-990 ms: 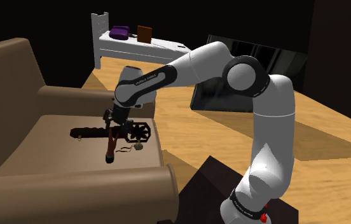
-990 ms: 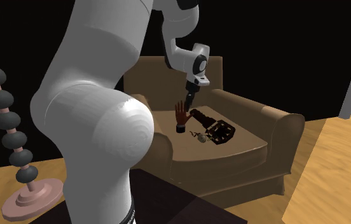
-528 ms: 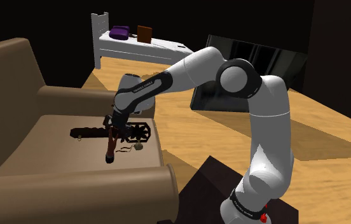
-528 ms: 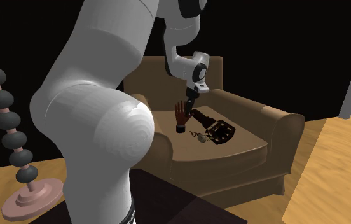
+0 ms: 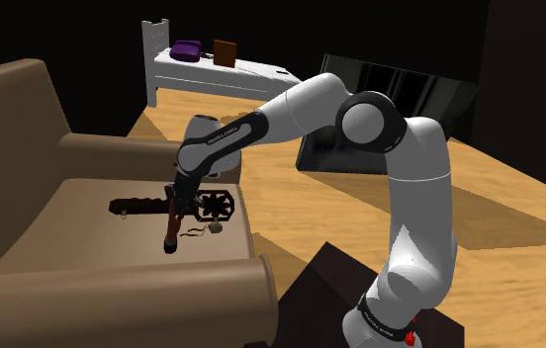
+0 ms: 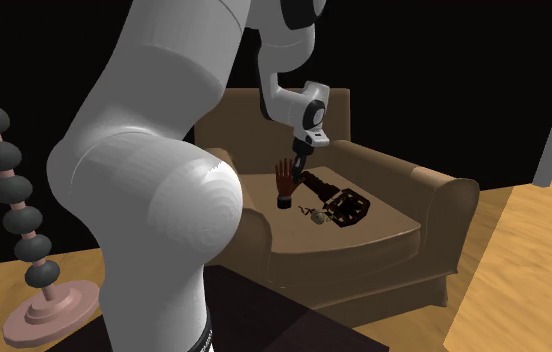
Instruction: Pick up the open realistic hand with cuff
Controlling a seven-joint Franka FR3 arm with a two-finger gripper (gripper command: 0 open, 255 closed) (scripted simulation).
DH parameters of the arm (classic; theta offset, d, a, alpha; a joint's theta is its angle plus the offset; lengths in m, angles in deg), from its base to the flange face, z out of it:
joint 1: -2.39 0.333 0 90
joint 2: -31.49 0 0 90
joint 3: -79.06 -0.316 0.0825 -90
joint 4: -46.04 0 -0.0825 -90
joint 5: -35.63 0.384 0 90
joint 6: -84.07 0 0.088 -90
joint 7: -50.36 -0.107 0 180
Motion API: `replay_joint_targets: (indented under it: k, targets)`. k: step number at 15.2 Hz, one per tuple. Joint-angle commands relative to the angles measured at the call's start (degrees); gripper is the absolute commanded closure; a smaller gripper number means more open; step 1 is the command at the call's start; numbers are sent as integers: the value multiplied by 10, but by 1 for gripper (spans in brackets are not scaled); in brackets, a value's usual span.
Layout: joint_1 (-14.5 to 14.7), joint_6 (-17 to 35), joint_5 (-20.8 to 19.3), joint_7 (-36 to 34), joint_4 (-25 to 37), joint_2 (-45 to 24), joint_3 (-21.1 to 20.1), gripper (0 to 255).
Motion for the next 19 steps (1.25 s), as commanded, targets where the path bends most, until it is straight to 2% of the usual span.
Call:
replay_joint_targets:
  k: [1, 19]
  targets:
    - [0, 0, 0, 0, 0, 0, 0, 255]
    - [-6, -91, 5, -13, 25, 67, -5, 255]
